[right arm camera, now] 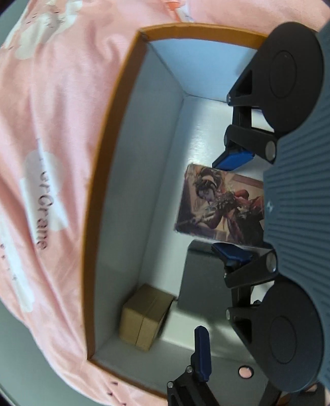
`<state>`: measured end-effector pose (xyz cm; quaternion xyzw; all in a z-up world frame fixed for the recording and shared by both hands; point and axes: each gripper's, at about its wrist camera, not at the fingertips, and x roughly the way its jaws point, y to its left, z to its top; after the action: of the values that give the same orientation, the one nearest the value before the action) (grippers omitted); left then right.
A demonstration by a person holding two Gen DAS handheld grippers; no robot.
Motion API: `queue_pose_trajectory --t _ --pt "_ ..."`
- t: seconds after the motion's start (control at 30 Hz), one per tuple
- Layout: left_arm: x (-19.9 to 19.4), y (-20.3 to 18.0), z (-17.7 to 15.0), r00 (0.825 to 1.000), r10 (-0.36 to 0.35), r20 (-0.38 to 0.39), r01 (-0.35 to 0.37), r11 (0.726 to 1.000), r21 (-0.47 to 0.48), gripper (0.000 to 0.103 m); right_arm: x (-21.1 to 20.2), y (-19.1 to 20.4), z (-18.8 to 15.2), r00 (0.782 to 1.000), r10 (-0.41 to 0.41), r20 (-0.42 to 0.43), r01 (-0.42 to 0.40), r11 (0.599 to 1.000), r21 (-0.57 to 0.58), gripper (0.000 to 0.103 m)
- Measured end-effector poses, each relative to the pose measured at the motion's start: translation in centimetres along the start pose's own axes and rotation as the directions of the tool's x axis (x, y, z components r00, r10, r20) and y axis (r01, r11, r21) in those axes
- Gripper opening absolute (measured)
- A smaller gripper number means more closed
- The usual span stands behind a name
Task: Organize objects
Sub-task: 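Carry both items over the shoebox and lower them inside, then open the left gripper to release the grey case beside the gold box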
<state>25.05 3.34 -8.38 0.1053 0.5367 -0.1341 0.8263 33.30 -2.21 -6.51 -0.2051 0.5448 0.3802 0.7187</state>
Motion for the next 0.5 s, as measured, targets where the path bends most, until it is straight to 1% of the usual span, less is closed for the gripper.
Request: queue_pose_trajectory --t 0.1,0.23,0.3,0.37,0.47,0.5 --pt "1.1 -0.6 0.5 0.997 0.056 -0.056 -0.053 0.998 0.046 0.07 0.8 -0.5 -0.2 1.0 0.003 -0.025 -0.002 1.0 0.024 0.061" --pt "1.7 -1.0 1.3 0.994 0.06 -0.093 -0.053 0.995 0.079 0.071 0.7 -1.2 -0.3 0.999 0.029 -0.017 -0.028 0.998 0.06 0.061" --pt "2.0 -1.0 1.6 0.993 0.065 -0.103 -0.057 0.995 0.082 0.072 0.5 -1.5 -0.5 0.999 0.035 -0.016 -0.033 0.997 0.065 0.065" --pt "2.2 -0.7 1.9 0.992 0.074 -0.098 -0.067 0.995 0.069 0.071 -0.2 -1.2 -0.7 0.999 0.036 -0.014 -0.036 0.999 0.041 0.067" --pt "2.3 -0.2 1.9 0.994 0.084 -0.074 -0.081 0.996 0.047 0.066 -0.9 -0.7 -1.4 0.999 0.044 -0.03 -0.045 0.998 -0.034 0.067" --pt "2.3 0.0 1.9 0.994 0.085 -0.069 -0.083 0.996 0.038 0.063 -1.0 -0.4 -1.7 0.998 0.046 -0.039 -0.048 0.997 -0.066 0.067"
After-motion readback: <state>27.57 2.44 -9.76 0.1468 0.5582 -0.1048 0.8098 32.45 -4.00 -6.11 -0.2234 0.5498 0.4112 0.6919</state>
